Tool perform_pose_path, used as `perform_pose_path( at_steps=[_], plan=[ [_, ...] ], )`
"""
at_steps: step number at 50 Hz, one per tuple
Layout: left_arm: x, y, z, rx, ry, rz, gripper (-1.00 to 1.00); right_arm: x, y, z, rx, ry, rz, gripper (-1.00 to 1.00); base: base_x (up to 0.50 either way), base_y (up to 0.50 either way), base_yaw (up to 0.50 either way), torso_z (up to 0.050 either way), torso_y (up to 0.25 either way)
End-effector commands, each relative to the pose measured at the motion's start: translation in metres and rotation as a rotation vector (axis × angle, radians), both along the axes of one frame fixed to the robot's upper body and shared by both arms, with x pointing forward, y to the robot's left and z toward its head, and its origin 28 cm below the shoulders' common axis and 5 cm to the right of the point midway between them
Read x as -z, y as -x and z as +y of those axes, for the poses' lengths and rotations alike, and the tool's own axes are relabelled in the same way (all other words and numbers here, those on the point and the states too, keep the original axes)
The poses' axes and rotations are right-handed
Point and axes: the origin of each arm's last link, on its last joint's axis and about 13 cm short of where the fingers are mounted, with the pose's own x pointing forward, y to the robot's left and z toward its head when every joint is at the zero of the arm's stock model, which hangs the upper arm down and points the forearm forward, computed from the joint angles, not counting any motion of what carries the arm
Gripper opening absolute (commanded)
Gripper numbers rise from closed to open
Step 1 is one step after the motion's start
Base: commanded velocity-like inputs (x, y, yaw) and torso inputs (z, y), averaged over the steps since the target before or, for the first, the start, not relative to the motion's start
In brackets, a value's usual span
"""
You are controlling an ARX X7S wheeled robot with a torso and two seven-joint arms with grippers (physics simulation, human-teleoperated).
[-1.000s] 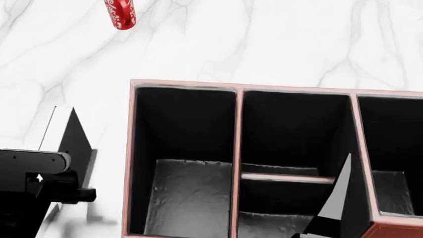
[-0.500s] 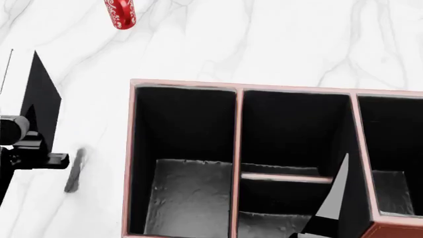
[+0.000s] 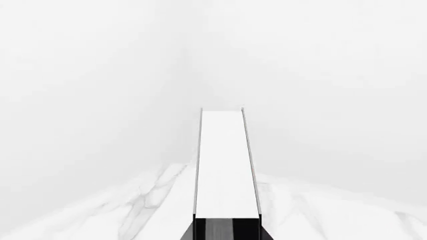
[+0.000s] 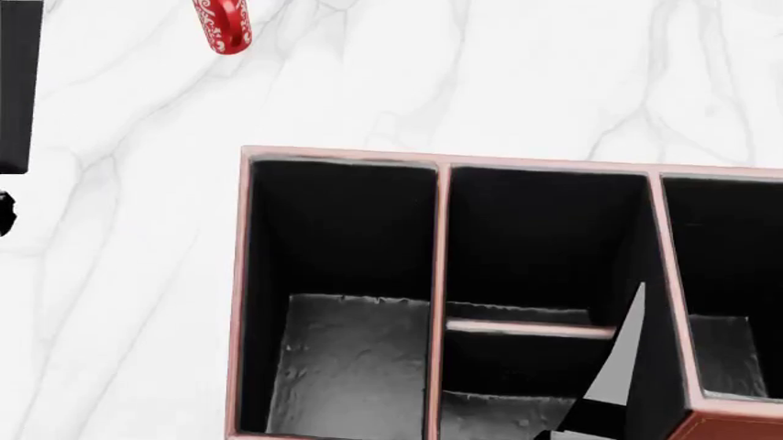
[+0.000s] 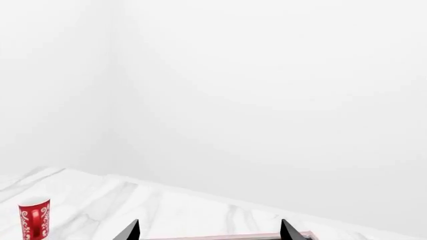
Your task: Pick up the book and place it in the left compartment of the caddy.
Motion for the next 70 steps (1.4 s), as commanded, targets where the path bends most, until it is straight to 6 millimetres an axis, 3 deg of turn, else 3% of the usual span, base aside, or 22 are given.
perform_pose_path(
  at_steps=[1,8,11,16,17,20,70],
  plan=[
    [-0.01,0.046,-0.016,0.157,0.0,-0.121,-1.0,0.0,-0.002,-0.003,0.016,0.005,-0.018,1.0,0.0,0.0,0.0,0.0,0.01],
    [-0.008,0.055,-0.021,0.205,0.03,-0.146,-1.0,0.0,-0.001,-0.003,0.016,0.006,-0.019,1.0,0.0,0.0,0.0,0.0,0.001],
    [-0.018,0.062,-0.022,0.211,0.079,-0.269,-1.0,-0.001,-0.001,-0.002,0.015,0.006,-0.019,1.0,0.0,0.0,0.0,0.0,0.0],
    [-0.041,0.081,-0.04,0.334,0.191,-0.494,-1.0,-0.001,-0.001,-0.002,0.015,0.007,-0.019,1.0,0.0,0.0,0.0,0.0,0.002],
    [-0.038,0.084,-0.044,0.36,0.197,-0.483,-1.0,-0.001,-0.001,-0.002,0.015,0.007,-0.019,1.0,0.0,0.0,0.0,0.0,0.0],
    [0.007,0.079,-0.033,0.272,0.05,-0.13,-1.0,0.0,-0.001,-0.002,0.014,0.008,-0.02,1.0,0.0,0.0,0.0,0.0,0.0],
    [0.047,0.08,-0.076,0.419,0.055,0.028,-1.0,0.0,-0.002,-0.003,0.019,0.007,-0.02,1.0,0.0,0.0,0.0,0.0,0.001]
  ],
)
